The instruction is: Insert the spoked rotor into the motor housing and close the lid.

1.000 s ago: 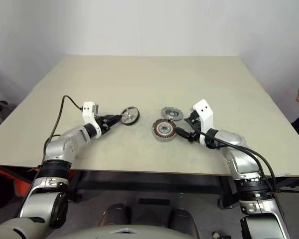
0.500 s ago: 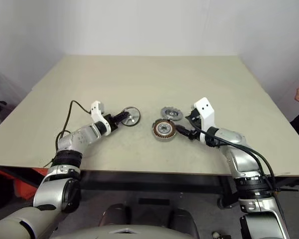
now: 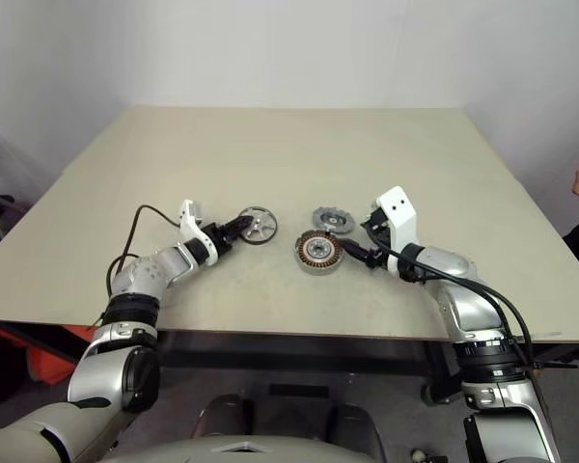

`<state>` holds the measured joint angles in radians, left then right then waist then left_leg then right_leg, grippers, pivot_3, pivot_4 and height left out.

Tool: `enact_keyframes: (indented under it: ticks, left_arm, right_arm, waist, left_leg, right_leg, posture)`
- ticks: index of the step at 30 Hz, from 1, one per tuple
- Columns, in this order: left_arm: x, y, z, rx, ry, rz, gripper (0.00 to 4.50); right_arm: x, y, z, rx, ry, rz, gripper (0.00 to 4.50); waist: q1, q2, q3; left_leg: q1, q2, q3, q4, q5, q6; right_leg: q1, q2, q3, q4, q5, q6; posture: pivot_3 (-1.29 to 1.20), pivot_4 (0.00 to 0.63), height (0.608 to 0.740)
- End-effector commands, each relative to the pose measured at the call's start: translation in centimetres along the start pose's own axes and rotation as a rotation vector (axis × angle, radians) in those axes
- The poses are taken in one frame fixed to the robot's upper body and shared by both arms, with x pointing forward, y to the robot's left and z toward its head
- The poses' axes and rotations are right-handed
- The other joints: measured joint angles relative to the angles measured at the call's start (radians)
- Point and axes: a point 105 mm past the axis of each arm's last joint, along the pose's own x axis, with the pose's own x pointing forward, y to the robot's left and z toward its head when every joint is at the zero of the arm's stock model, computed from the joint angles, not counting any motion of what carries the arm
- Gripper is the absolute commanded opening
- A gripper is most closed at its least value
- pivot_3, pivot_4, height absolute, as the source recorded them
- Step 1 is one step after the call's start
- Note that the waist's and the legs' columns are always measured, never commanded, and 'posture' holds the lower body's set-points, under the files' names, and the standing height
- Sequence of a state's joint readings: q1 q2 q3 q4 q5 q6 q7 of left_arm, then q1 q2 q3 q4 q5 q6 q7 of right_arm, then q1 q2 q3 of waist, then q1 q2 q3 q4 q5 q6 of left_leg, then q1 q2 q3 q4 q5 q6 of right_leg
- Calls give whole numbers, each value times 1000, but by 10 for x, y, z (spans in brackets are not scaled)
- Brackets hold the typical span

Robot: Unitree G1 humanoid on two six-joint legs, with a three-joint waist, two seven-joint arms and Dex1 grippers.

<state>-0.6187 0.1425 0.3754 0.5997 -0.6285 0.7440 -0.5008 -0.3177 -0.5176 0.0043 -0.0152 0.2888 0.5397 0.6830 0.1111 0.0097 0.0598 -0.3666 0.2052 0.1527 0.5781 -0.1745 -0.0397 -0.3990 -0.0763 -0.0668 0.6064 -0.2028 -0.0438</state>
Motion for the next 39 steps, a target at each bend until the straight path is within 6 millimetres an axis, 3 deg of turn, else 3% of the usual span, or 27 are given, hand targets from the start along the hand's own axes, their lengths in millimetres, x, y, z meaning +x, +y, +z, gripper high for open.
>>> enact_keyframes:
  ticks: [1,11,17,28,32,39]
  left_arm:
    - [-4,-15,15,20,-54,-68,2917]
    - [0,-3,13,-27,-55,-4,2917]
    - [8,-7,8,-50,-28,-14,1014]
    - [6,-11,11,-99,-48,-60,1014]
    - [5,-10,10,-137,-49,-56,418]
    - [5,-27,11,-235,-55,-142,418]
  right_arm:
    - [-2,-6,19,-45,-55,-16,3450]
    - [-1,-9,22,-45,-65,-29,3450]
    - [0,-11,24,-44,-72,-41,3479]
    - [1,-12,23,-43,-72,-49,3479]
    - [2,-14,24,-42,-74,-57,3479]
    - [-1,-19,22,-45,-67,-78,3479]
  waist:
    - [0,0,0]
    - [0,0,0]
    - [1,0,0]
    - [11,0,0]
    - [12,0,0]
    - [14,0,0]
  left_leg:
    - [0,0,0,0,0,0]
    - [0,0,0,0,0,0]
    - [0,0,0,0,0,0]
    - [0,0,0,0,0,0]
    - [0,0,0,0,0,0]
    - [0,0,0,0,0,0]
  right_leg:
    - [0,0,0,0,0,1]
    - [0,0,0,0,-1,2]
    - [0,0,0,0,-2,3]
    - [0,0,0,0,-1,2]
    - [0,0,0,0,-1,2]
    - [0,0,0,-1,-1,2]
  posture:
    - [0,0,740]
    - [0,0,740]
    - [0,0,740]
    - [0,0,740]
    - [0,0,740]
    - [0,0,740]
